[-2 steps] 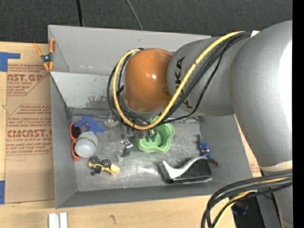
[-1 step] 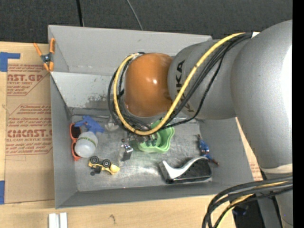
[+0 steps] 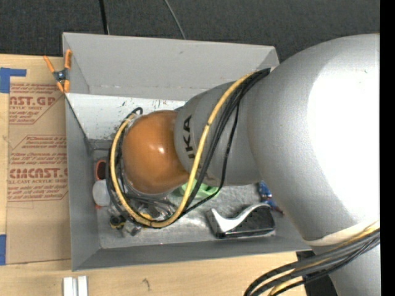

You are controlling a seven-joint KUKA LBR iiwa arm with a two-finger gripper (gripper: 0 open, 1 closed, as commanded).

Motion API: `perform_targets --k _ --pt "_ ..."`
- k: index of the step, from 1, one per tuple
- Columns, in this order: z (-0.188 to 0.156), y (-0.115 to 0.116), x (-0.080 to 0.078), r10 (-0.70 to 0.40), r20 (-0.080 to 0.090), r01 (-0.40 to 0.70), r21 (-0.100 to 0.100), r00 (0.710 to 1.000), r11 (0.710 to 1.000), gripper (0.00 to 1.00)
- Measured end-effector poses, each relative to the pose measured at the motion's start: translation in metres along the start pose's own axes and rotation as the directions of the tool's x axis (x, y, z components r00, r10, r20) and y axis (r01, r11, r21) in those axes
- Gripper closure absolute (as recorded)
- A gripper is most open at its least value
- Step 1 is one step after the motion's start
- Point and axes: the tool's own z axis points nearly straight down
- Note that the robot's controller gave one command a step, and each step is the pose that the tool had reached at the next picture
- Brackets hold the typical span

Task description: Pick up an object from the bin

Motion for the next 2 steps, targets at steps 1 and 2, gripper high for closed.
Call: perform_targets --k 1,2 --pt "0.0 0.0 0.0 0.0 0.0 0.0 0.0 1.0 1.0 1.0" --pt "-0.041 0.0 -0.003 0.012 -0.008 -0.012 -0.001 1.0 1.0 1.0"
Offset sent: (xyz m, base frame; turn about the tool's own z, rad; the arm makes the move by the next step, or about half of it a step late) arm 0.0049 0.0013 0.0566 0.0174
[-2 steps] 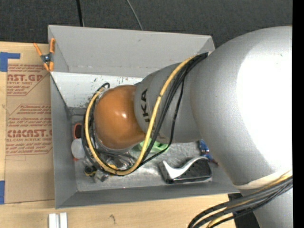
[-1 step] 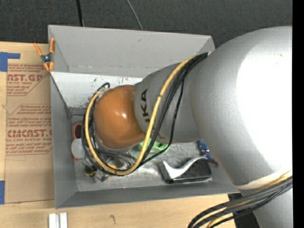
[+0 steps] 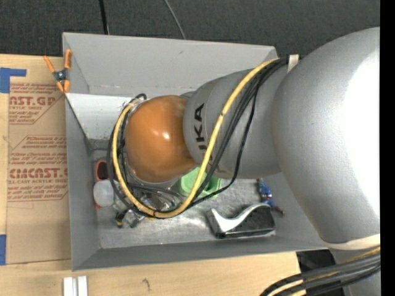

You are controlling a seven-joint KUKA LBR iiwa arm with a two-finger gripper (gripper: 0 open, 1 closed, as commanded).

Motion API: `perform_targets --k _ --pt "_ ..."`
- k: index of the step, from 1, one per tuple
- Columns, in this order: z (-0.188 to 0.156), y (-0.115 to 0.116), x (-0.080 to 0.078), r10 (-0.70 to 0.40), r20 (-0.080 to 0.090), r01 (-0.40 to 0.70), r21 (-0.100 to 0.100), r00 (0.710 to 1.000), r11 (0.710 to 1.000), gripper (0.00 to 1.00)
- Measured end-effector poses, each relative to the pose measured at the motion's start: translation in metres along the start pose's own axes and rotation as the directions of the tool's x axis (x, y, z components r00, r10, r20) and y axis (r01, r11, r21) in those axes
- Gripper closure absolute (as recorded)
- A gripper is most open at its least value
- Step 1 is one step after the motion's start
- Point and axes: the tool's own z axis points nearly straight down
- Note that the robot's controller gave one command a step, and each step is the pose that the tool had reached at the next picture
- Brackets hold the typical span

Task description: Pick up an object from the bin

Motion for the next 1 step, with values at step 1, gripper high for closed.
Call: perform_targets --k 1 --pt "-0.0575 0.0029 0.0073 -0.013 -0.001 0.013 0.0 1.0 1.0 1.0"
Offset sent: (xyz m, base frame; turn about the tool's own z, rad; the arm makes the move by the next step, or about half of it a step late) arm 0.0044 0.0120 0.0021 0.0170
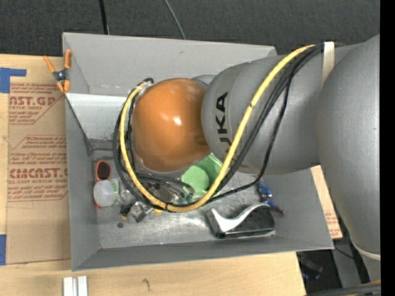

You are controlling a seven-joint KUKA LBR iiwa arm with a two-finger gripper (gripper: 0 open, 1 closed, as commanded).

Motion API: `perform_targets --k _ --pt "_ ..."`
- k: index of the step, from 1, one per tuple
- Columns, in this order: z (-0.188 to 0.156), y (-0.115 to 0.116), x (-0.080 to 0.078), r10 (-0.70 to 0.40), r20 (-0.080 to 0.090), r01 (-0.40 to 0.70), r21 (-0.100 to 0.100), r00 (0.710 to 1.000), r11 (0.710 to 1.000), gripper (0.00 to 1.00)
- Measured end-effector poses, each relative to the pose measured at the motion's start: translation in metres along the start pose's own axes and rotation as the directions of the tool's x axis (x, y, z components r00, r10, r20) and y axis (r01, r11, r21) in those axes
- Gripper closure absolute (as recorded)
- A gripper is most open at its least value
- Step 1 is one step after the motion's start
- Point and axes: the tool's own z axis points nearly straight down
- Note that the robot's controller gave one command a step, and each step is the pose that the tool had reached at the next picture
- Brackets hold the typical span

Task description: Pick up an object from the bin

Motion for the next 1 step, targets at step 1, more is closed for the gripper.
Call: perform_targets --k 1 --pt "-0.0084 0.0021 -0.0108 0.011 0.019 -0.011 0.002 1.0 1.0 1.0"
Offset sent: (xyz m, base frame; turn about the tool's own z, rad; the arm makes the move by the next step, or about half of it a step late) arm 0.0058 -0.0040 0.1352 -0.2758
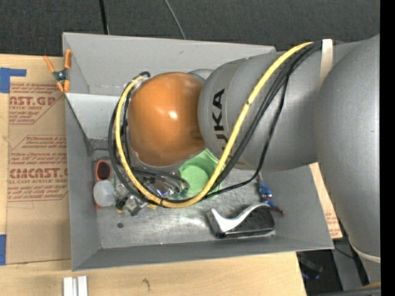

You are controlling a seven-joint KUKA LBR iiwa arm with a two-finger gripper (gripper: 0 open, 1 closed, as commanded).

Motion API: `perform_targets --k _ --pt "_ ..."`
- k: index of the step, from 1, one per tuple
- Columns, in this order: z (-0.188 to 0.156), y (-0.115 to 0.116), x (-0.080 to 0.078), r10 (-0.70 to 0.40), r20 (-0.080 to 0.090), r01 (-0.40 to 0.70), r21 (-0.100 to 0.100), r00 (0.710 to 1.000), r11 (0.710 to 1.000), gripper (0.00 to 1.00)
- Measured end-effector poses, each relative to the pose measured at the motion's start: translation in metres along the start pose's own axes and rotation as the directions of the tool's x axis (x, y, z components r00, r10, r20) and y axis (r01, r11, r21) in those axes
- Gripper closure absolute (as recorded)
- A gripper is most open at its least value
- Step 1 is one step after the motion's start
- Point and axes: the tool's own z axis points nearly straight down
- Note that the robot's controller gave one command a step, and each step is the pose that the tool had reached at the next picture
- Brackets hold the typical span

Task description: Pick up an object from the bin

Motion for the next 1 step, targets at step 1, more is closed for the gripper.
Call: perform_targets --k 1 --pt "-0.0327 -0.0022 0.0055 -0.111 -0.02 0.111 -0.005 0.994 0.994 1.0"
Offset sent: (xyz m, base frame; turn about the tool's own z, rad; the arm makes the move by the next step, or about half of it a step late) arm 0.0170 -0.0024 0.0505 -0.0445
